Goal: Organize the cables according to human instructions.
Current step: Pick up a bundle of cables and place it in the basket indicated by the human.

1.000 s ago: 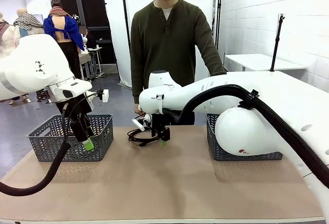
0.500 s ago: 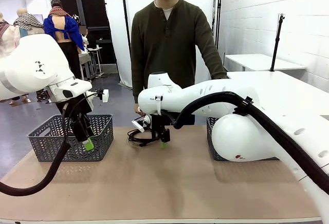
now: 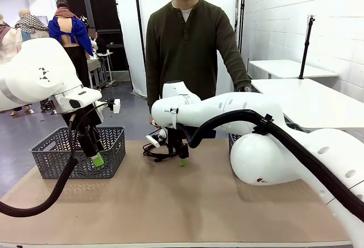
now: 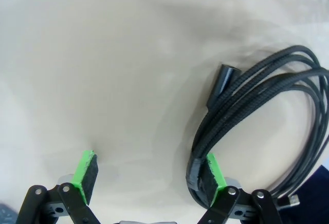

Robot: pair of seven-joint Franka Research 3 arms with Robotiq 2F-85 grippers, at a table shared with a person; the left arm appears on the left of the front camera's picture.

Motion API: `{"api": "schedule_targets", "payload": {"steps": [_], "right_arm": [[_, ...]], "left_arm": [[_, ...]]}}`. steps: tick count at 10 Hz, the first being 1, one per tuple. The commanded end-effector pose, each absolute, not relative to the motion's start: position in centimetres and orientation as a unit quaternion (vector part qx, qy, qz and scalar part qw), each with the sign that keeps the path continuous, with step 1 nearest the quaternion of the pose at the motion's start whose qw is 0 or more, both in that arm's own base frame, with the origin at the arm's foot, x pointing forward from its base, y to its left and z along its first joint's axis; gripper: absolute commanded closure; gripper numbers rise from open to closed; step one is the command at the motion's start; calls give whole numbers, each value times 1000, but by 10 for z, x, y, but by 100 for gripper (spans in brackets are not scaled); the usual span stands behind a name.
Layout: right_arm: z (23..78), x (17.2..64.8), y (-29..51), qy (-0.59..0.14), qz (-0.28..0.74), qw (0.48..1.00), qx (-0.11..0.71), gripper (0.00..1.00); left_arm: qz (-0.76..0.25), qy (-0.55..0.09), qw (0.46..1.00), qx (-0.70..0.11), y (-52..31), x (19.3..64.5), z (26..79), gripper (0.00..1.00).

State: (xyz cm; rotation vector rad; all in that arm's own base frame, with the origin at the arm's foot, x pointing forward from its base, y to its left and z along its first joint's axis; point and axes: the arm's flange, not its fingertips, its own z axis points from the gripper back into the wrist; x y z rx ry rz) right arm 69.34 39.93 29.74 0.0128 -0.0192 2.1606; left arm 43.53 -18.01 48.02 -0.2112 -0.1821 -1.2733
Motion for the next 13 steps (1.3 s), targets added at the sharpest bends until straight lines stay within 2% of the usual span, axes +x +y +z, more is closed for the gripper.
{"api": "schedule_targets", "payload": {"steps": [1,2,6,7,13], "right_arm": [[305,728,419,16,884,467,1,0],[306,729,418,22,883,468,8,15],[309,726,411,12,883,469,21,94],[309,725,409,11,882,470,23,100],[317,723,408,9,883,468,22,100]], "left_arm": [[-591,-89,796,-96,-180,435,481,0],[-591,-89,796,-96,-180,435,481,0],[-591,-89,796,-96,-180,435,481,0],[-591,-89,796,-96,-180,435,481,0],[-591,-89,796,-96,-180,435,481,0]]}}
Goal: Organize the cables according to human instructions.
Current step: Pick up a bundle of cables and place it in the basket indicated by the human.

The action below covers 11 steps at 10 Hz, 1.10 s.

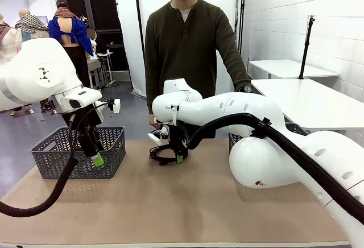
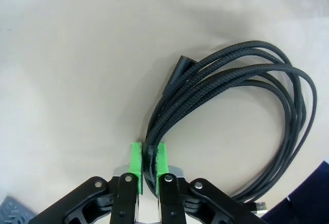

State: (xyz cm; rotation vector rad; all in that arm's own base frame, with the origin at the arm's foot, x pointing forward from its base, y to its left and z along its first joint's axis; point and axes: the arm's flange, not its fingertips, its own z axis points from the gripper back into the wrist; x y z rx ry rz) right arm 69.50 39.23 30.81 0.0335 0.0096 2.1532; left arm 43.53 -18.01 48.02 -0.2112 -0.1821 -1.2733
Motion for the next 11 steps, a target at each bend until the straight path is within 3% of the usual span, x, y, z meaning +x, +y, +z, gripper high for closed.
{"api": "schedule_targets", "payload": {"steps": [1,3,7,11], "right_arm": [[326,719,408,-13,878,478,1,100],[368,712,405,-5,852,524,-6,100],[436,677,380,28,829,559,-5,100],[478,652,331,7,790,613,-17,100]], "left_arm": [[-591,-89,796,-96,-180,435,481,0],[-591,-89,796,-96,-180,435,481,0],[-591,-89,796,-96,-180,435,481,0],[-591,-89,796,-96,-180,435,481,0]]}}
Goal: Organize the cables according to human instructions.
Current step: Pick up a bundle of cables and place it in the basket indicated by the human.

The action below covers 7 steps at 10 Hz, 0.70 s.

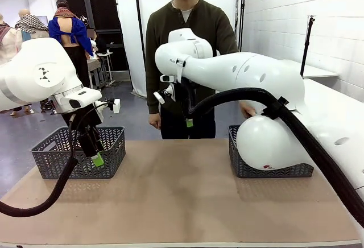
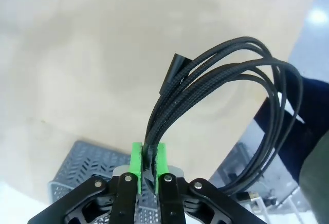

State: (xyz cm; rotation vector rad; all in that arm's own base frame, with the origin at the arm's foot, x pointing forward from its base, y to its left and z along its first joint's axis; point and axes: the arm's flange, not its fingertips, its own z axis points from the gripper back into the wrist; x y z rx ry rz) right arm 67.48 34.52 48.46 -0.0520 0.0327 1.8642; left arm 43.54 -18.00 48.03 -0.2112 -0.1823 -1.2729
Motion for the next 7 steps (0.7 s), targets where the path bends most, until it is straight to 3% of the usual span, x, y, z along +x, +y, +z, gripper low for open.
{"api": "schedule_targets", "payload": {"steps": [1,5,6,7], "right_arm": [[482,649,322,5,784,620,-18,100],[492,640,303,-6,774,633,-7,100],[503,681,319,6,783,622,-20,100],[503,681,319,6,783,622,-20,100]], "left_arm": [[-591,-89,796,-96,-180,435,481,0],[-591,-89,796,-96,-180,435,481,0],[-591,-89,796,-96,-180,435,481,0],[-591,-89,796,-96,-180,435,481,0]]}}
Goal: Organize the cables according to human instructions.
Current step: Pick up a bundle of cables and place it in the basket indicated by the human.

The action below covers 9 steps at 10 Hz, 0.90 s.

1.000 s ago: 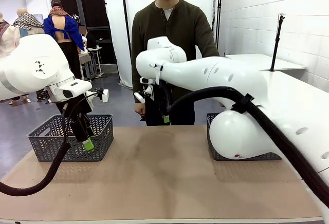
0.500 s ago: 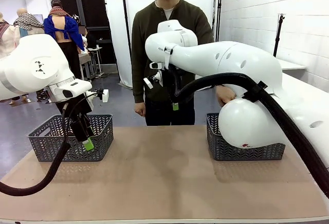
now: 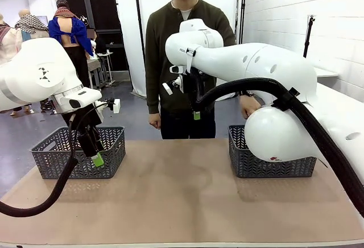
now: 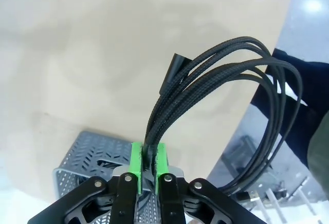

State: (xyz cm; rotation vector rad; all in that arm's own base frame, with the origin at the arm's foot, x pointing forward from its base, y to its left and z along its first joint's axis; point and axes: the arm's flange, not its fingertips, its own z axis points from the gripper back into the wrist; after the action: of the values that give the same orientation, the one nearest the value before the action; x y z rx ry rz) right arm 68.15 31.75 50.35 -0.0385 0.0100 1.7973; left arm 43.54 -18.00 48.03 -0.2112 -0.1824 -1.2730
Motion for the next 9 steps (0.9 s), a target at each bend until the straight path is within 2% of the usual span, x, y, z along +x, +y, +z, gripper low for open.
{"api": "schedule_targets", "payload": {"steps": [1,8,9], "right_arm": [[503,681,319,6,783,622,-20,100],[502,682,318,5,783,622,-16,100],[506,676,304,16,771,636,-12,100]], "left_arm": [[-591,-89,796,-96,-180,435,481,0],[-591,-89,796,-96,-180,435,481,0],[-591,-89,796,-96,-180,435,481,0]]}}
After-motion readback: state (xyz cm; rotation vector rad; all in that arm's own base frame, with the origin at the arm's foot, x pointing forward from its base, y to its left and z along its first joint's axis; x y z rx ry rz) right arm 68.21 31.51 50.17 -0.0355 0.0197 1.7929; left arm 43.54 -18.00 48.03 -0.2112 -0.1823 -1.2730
